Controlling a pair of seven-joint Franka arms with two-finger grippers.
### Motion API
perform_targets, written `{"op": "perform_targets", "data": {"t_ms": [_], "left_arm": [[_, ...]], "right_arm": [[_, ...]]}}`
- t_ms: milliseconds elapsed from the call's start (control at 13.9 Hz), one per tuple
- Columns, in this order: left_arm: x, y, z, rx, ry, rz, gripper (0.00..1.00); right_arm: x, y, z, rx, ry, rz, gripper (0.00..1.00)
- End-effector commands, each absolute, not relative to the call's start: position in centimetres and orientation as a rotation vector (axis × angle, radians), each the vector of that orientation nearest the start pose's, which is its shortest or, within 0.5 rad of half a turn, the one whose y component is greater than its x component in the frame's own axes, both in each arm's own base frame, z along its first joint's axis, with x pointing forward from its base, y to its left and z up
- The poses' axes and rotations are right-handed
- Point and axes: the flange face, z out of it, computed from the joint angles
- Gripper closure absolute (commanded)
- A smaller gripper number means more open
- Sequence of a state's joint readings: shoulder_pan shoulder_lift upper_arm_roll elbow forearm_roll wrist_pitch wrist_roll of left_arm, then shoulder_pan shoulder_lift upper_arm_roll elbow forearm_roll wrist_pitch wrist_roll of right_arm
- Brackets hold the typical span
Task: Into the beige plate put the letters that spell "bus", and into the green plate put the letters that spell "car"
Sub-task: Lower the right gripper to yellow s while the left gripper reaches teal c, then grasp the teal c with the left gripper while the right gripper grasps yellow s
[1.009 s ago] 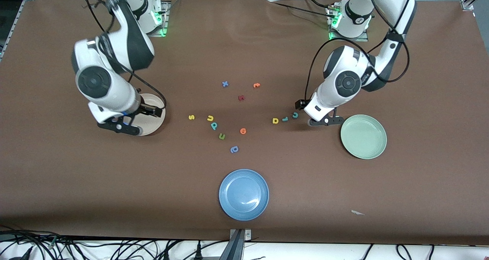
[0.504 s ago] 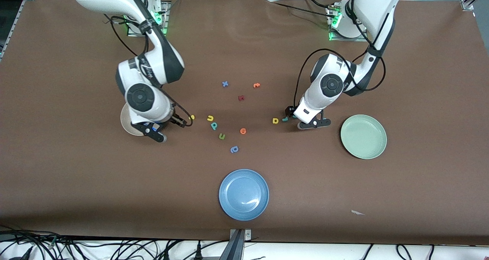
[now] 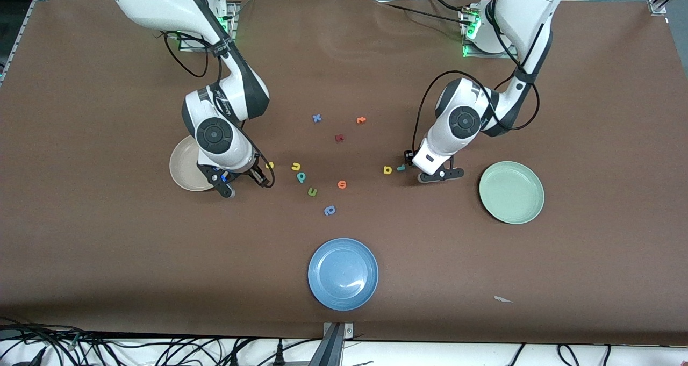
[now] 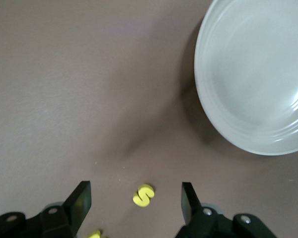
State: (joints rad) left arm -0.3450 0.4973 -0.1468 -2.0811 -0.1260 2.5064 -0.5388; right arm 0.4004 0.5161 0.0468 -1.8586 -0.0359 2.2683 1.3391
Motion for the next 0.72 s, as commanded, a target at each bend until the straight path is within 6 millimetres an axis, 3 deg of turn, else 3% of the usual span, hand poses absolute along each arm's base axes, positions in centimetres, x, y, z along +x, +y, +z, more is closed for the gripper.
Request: {"op": "perform_targets", "data": {"t_ms": [0,288,360,504,648], "left_arm": [[51.4,-28.0,17.8,-3.224,-0.280,0.212,0.39],[51.7,-28.9,16.9,-3.221,-0.297,0.220,0.41],[51.7,-28.9,16.9,-3.221,-0.299,0.220,0.46],[51.7,-28.9,16.9,-3.221,-0.299,0.220,0.56],[51.7,-28.9,16.9,-3.220,-0.302,0.220,0.72]], "right_arm": [[55.4,26.6,21.6,-2.810,1.476,0.059,0.18],[53.6,27.1,19.5,-2.620,1.647,-0.003,0.19],[53.5,27.2,19.3,-2.585,1.676,-0.011,0.19],[52.3,29.4,18.1,-2.524,1.734,0.021,0.23],[52.0,29.4,17.6,-2.520,1.753,0.030,0.23]]}}
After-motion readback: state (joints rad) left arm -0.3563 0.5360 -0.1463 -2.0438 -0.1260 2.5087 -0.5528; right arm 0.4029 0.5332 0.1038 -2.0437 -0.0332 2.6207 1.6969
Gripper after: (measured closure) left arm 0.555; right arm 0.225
